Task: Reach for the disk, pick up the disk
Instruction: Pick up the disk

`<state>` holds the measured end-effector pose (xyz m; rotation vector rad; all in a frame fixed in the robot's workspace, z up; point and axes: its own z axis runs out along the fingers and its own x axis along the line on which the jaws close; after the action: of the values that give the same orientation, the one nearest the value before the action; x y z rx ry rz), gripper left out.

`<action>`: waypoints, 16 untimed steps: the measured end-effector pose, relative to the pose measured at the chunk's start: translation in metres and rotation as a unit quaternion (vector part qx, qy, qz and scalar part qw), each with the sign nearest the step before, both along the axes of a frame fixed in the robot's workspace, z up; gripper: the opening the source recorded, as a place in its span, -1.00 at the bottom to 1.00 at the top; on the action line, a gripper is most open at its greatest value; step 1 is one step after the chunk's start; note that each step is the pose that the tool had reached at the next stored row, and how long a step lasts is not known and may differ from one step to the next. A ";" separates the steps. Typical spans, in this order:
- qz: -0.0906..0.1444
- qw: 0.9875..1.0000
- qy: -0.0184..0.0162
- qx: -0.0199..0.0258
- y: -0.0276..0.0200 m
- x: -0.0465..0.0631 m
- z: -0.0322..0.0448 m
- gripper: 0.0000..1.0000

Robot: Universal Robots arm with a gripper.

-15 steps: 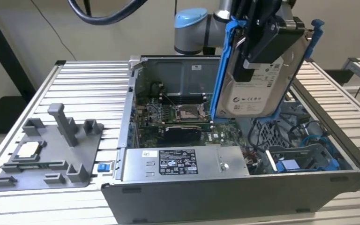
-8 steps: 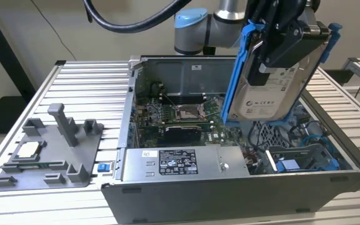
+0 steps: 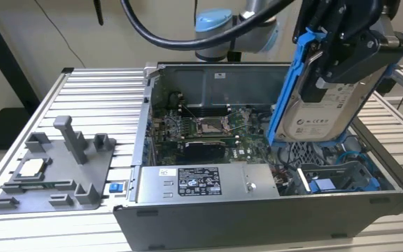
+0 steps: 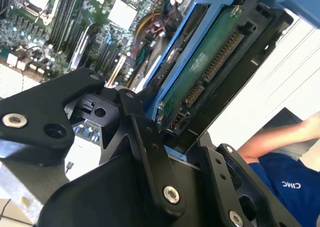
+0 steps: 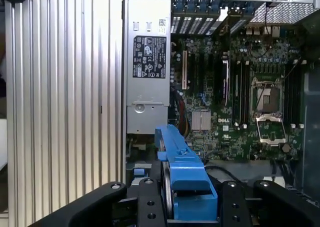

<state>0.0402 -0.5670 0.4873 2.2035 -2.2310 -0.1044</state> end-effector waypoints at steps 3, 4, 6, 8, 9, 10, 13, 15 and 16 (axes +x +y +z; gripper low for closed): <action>0.000 1.000 0.001 0.000 -0.0051 0.010 -0.0004 -1.00; 0.000 1.000 0.001 0.000 -0.0068 0.013 -0.0006 -1.00; 0.000 1.000 0.002 0.000 -0.0101 0.020 -0.0010 -1.00; 0.000 1.000 0.002 0.000 -0.0132 0.027 -0.0015 -1.00; 0.000 1.000 0.002 0.000 -0.0148 0.030 -0.0017 -1.00; 0.000 1.000 0.002 0.000 -0.0164 0.033 -0.0019 -1.00; 0.000 1.000 0.003 0.000 -0.0208 0.043 -0.0028 -1.00; 0.000 1.000 0.003 0.000 -0.0234 0.049 -0.0034 -1.00; 0.000 1.000 0.003 0.000 -0.0246 0.051 -0.0037 -1.00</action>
<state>0.0915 -0.5916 0.4836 2.2000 -2.2277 -0.1112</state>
